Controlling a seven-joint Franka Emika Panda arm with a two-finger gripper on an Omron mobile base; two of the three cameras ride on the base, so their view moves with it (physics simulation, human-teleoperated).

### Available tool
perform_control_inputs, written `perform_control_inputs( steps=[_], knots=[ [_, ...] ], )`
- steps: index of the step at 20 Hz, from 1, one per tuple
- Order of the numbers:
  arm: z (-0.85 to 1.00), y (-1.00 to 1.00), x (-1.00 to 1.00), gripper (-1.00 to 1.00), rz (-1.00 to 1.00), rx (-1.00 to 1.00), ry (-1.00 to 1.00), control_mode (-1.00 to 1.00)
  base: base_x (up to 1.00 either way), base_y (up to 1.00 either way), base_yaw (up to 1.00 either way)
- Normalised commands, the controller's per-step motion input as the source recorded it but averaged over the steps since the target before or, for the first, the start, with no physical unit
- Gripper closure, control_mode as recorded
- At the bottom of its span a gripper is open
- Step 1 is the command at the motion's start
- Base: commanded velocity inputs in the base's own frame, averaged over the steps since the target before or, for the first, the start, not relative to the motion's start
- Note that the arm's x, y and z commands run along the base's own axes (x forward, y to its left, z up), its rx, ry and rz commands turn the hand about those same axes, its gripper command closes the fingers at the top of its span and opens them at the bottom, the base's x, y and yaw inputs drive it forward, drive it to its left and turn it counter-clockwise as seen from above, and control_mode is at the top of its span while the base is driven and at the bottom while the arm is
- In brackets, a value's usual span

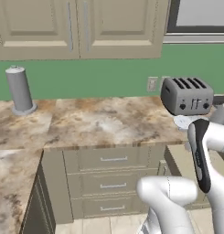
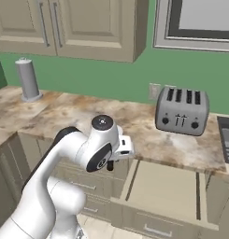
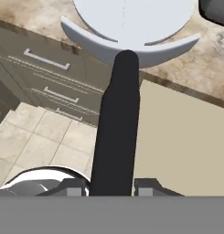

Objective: Take the pizza cutter from the drawer on the right and place it on the dining counter for cutting.

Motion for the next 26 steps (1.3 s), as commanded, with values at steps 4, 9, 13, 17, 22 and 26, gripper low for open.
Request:
perform_control_inputs(
  steps=[4, 9, 13, 17, 22, 26],
  knots=[
    [0.0, 0.0, 0.0, 1.0, 0.0, 0.0, 0.0, 1.0, -0.97, 0.1, 0.32],
    [0.0, 0.0, 0.0, 1.0, 0.0, 0.0, 0.0, 1.0, -1.0, 0.0, 0.29],
    [0.0, 0.0, 0.0, 1.0, 0.0, 0.0, 0.0, 1.0, -1.0, -0.03, 0.17],
    [0.0, 0.0, 0.0, 1.0, 0.0, 0.0, 0.0, 1.0, -1.0, -0.33, -0.04],
    [0.0, 0.0, 0.0, 1.0, 0.0, 0.0, 0.0, 1.0, -1.0, -0.47, -0.2],
    [0.0, 0.0, 0.0, 1.0, 0.0, 0.0, 0.0, 1.0, -0.95, -0.58, -0.39]
  ],
)
